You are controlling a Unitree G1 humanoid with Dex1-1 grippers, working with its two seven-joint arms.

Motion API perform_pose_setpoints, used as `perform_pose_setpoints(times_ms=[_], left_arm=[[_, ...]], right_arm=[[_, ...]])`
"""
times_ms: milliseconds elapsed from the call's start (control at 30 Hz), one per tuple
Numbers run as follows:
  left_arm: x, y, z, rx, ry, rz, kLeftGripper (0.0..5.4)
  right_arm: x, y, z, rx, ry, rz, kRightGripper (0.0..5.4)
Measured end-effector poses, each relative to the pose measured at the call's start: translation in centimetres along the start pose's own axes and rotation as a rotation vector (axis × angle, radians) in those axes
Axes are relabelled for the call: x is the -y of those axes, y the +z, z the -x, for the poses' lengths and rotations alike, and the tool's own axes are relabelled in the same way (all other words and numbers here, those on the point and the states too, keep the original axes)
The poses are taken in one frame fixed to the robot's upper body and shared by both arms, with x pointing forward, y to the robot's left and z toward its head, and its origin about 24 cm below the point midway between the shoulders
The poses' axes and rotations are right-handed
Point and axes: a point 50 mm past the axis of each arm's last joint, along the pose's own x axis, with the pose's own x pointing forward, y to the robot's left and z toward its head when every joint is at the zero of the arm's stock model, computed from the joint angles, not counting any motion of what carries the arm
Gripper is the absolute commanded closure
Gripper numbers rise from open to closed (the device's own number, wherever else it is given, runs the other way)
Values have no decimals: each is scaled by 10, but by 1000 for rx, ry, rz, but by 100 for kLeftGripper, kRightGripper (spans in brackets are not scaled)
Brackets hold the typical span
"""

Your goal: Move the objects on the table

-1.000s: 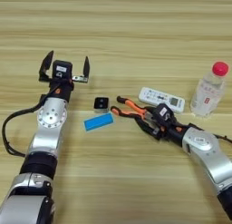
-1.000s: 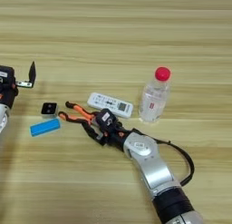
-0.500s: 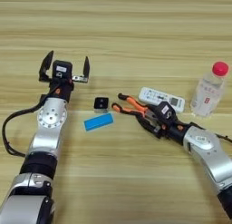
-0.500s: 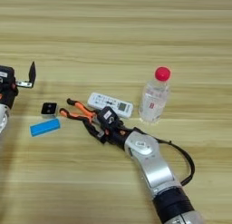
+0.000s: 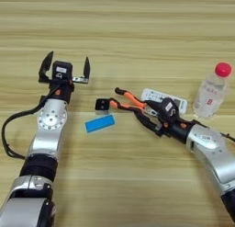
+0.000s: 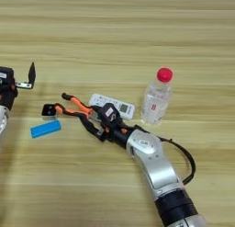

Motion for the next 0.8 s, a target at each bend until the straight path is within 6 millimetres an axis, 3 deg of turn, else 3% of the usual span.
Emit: perform_pose_setpoints(times_ms=[400, 800], left_arm=[[0, 0, 0, -2, 0, 0, 0], [0, -1, 0, -5, -1, -1, 0]], right_arm=[[-22, 9, 10, 80, 209, -51, 308], [-39, 3, 23, 42, 390, -52, 309]])
